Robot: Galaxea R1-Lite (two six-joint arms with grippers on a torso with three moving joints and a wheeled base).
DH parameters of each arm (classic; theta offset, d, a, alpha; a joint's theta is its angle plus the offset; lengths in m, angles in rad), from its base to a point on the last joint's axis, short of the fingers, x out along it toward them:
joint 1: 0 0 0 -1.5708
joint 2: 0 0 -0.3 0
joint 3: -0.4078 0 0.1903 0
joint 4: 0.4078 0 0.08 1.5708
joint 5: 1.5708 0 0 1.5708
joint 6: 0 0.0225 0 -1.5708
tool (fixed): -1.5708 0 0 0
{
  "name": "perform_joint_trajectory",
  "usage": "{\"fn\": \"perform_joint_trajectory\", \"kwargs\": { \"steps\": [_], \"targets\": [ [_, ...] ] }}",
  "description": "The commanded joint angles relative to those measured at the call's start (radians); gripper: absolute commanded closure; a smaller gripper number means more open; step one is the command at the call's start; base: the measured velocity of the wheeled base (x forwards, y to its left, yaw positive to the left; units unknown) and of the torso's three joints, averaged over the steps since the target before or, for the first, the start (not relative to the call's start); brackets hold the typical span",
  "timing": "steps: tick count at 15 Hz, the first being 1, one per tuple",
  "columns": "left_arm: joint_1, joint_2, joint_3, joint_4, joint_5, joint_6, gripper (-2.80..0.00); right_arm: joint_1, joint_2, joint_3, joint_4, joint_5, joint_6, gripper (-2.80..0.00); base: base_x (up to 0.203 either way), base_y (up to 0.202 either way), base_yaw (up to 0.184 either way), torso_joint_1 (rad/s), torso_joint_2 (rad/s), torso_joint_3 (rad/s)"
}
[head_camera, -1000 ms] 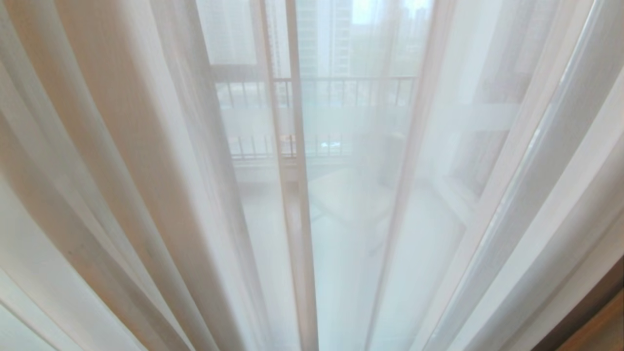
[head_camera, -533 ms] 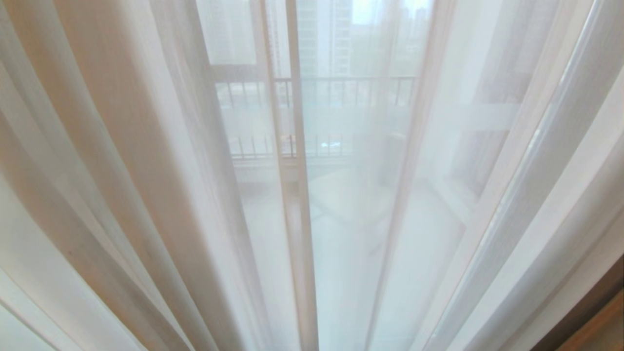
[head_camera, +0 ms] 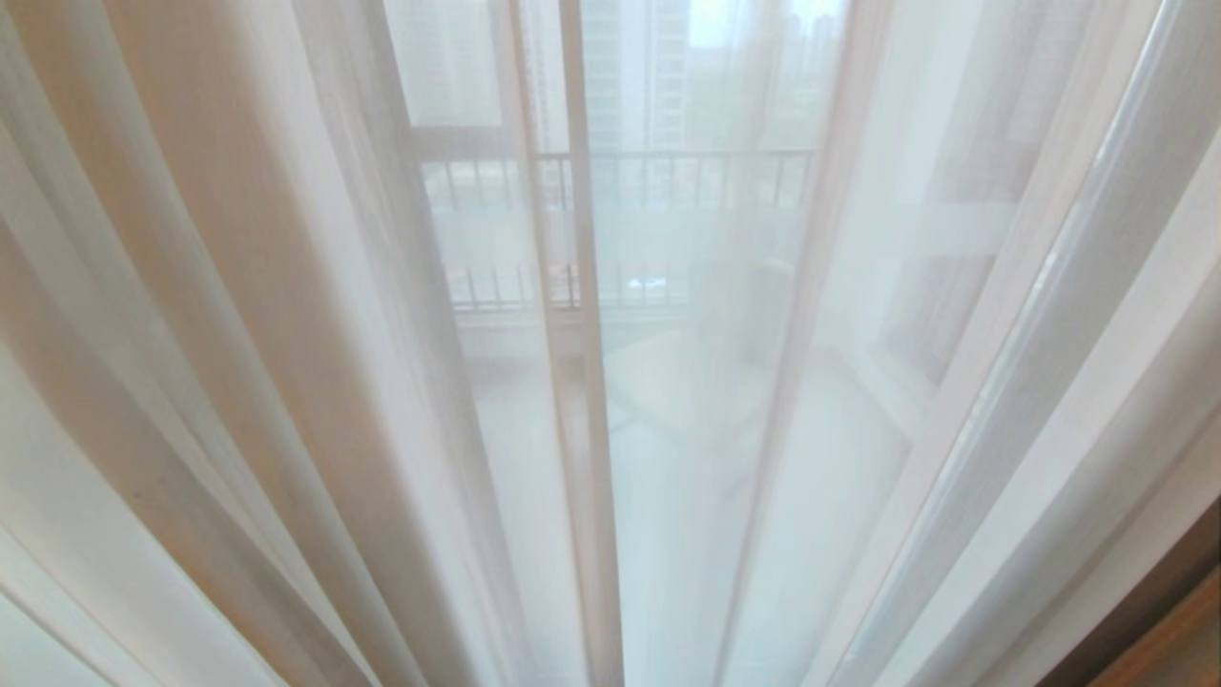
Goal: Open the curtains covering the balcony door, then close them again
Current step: Close the outer curtains on both sides
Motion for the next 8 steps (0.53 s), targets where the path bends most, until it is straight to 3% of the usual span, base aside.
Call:
{"fn": "perform_joint_trajectory", "kwargs": {
  "steps": [1, 8],
  "targets": [
    [0.000, -0.002, 0.000, 0.000, 0.000, 0.003, 0.00, 0.000, 0.000, 0.000, 0.000, 0.000, 0.000, 0.00, 0.000, 0.000, 0.000, 0.000, 0.00, 0.000],
    [0.000, -0.002, 0.000, 0.000, 0.000, 0.003, 0.00, 0.001, 0.000, 0.000, 0.000, 0.000, 0.000, 0.00, 0.000, 0.000, 0.000, 0.000, 0.00, 0.000]
  ]
}}
